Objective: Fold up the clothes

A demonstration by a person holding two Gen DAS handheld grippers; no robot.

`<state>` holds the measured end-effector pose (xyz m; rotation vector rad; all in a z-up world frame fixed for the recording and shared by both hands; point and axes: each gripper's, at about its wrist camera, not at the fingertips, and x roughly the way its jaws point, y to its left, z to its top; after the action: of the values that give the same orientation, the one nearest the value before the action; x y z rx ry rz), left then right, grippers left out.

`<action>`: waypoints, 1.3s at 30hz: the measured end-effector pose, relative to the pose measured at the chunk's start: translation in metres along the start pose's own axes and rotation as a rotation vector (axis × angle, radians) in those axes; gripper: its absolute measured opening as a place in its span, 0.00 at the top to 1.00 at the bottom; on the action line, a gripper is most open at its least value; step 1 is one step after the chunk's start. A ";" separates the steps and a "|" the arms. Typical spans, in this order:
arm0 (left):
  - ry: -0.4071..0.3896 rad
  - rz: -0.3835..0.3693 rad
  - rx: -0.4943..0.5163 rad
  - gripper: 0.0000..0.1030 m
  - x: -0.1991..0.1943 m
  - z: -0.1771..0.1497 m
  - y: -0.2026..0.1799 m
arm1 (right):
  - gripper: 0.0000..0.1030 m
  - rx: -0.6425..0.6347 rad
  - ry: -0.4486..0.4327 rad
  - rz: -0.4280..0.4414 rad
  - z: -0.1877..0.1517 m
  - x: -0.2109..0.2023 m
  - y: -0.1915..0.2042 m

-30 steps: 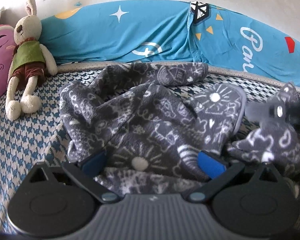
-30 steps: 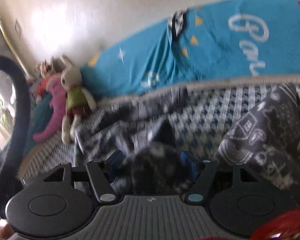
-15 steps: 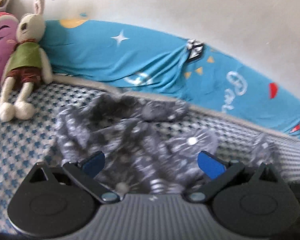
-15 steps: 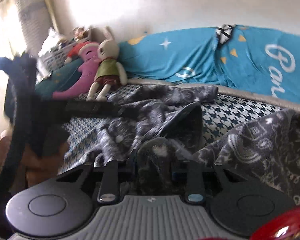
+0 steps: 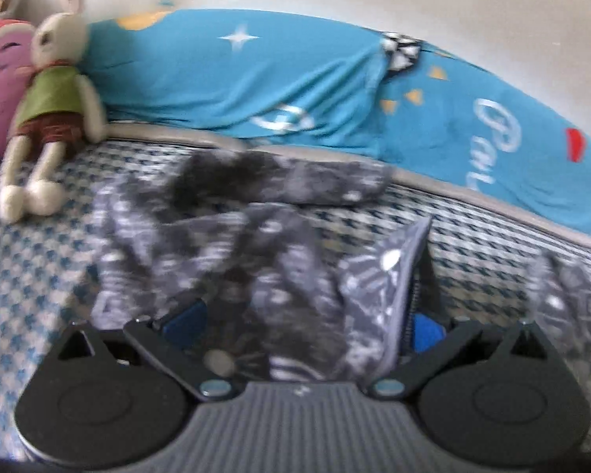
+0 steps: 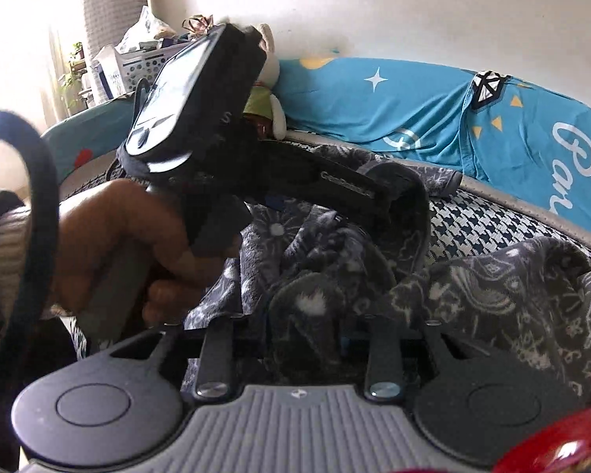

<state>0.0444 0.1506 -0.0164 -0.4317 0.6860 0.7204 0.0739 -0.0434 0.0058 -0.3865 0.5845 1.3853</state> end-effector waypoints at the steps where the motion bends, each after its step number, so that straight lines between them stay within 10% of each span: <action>1: -0.008 0.019 0.001 0.00 0.000 0.000 0.003 | 0.62 0.003 0.000 0.010 0.000 -0.001 -0.001; 5: -0.024 0.074 -0.016 0.00 -0.001 0.000 0.017 | 0.44 0.027 0.013 0.073 0.003 -0.005 -0.007; 19: 0.006 0.134 -0.102 0.00 -0.004 -0.004 0.059 | 0.36 0.370 -0.208 0.171 0.027 -0.023 -0.049; 39: 0.026 0.136 -0.123 0.00 -0.010 -0.010 0.078 | 0.27 0.388 0.020 0.097 0.026 0.041 -0.045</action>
<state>-0.0218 0.1939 -0.0262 -0.5108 0.7025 0.8904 0.1251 -0.0030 -0.0015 -0.0605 0.8785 1.3240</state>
